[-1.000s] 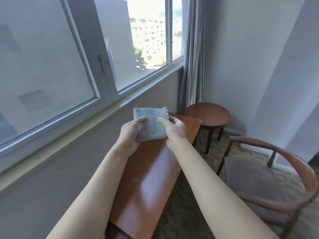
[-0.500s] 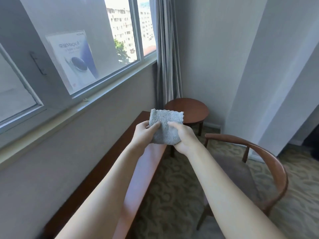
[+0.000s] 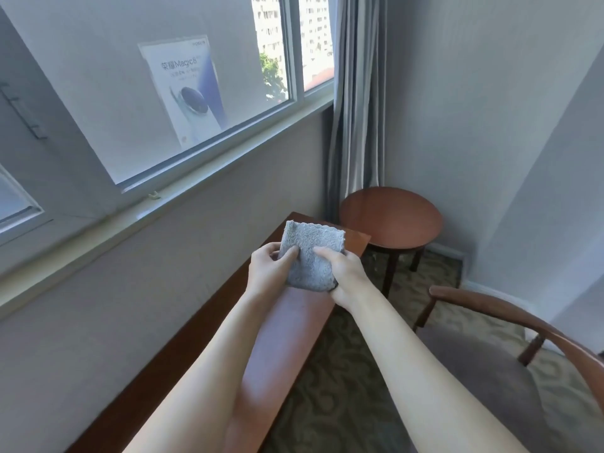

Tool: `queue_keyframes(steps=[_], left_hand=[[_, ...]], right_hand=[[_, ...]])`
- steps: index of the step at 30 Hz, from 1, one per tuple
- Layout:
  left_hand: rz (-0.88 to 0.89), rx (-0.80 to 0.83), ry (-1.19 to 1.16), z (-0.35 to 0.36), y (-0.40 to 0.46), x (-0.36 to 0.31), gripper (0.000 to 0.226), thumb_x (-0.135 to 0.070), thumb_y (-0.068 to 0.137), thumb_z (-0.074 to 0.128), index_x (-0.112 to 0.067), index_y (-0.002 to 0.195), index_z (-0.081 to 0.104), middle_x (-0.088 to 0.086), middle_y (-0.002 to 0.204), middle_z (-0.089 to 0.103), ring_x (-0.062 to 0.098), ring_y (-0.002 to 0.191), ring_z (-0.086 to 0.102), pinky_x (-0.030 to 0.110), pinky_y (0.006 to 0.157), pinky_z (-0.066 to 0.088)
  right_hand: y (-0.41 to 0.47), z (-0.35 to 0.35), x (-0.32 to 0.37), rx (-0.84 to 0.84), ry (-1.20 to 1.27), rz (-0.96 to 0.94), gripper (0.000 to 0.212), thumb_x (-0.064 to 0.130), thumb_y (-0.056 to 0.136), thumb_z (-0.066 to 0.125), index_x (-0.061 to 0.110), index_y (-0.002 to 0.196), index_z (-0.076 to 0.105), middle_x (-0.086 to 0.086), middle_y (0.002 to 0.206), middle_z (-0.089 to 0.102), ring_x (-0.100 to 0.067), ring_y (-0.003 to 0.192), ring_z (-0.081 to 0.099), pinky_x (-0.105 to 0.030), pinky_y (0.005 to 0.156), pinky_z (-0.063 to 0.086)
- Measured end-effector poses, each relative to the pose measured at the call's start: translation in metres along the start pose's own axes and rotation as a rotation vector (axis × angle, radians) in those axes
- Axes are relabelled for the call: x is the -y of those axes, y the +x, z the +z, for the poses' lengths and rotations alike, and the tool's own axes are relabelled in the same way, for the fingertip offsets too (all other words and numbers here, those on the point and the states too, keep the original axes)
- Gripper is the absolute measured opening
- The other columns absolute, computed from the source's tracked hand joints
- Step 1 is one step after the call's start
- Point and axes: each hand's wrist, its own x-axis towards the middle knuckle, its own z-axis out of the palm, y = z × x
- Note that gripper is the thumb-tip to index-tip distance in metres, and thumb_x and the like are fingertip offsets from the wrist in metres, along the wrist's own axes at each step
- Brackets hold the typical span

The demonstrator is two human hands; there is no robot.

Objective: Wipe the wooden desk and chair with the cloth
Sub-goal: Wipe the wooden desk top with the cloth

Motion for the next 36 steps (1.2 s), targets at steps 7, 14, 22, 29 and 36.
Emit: queue_keyframes(steps=[7, 14, 22, 29, 36], left_hand=[[-0.04, 0.03, -0.064, 0.032, 0.123, -0.007, 0.01, -0.028, 0.094, 0.074, -0.018, 0.096, 0.076, -0.002, 0.09, 0.079, 0.002, 0.075, 0.072, 0.014, 0.061, 0.052], [-0.079, 0.021, -0.031, 0.072, 0.223, -0.015, 0.013, -0.03, 0.095, 0.072, -0.019, 0.101, 0.074, -0.007, 0.091, 0.077, -0.001, 0.076, 0.07, 0.014, 0.064, 0.05], [-0.112, -0.132, 0.199, 0.105, 0.31, 0.045, 0.022, -0.036, 0.092, 0.07, -0.026, 0.111, 0.073, -0.009, 0.109, 0.076, 0.01, 0.104, 0.07, 0.035, 0.096, 0.055], [-0.107, -0.146, 0.74, 0.122, 0.354, 0.158, 0.056, -0.039, 0.103, 0.053, -0.021, 0.155, 0.044, -0.003, 0.161, 0.042, 0.016, 0.149, 0.037, 0.034, 0.118, 0.035], [-0.218, -0.025, 1.198, 0.098, 0.339, 0.35, 0.076, -0.058, 0.099, 0.016, -0.021, 0.164, 0.027, 0.001, 0.173, 0.008, 0.023, 0.16, 0.008, 0.052, 0.127, 0.019]], right_hand=[[0.13, 0.0, 0.04, -0.063, -0.041, 0.037, 0.03, 0.005, 0.089, 0.073, -0.001, 0.118, 0.067, -0.023, 0.113, 0.074, -0.04, 0.101, 0.073, -0.06, 0.094, 0.056], [0.232, -0.006, 0.089, -0.063, -0.092, 0.013, 0.018, 0.005, 0.09, 0.072, 0.003, 0.108, 0.07, -0.022, 0.112, 0.074, -0.04, 0.103, 0.073, -0.058, 0.092, 0.058], [0.357, -0.005, 0.064, -0.025, -0.327, -0.107, 0.011, 0.005, 0.086, 0.073, 0.013, 0.094, 0.074, -0.009, 0.097, 0.078, -0.033, 0.099, 0.074, -0.054, 0.092, 0.059], [0.459, -0.051, 0.013, -0.065, -0.749, -0.438, 0.016, 0.006, 0.089, 0.067, 0.019, 0.099, 0.065, 0.005, 0.085, 0.07, -0.015, 0.077, 0.065, -0.031, 0.072, 0.054], [0.566, -0.123, -0.111, 0.007, -1.388, -0.612, 0.051, -0.009, 0.08, 0.071, 0.014, 0.126, 0.067, -0.007, 0.114, 0.075, -0.033, 0.112, 0.068, -0.042, 0.084, 0.059]])
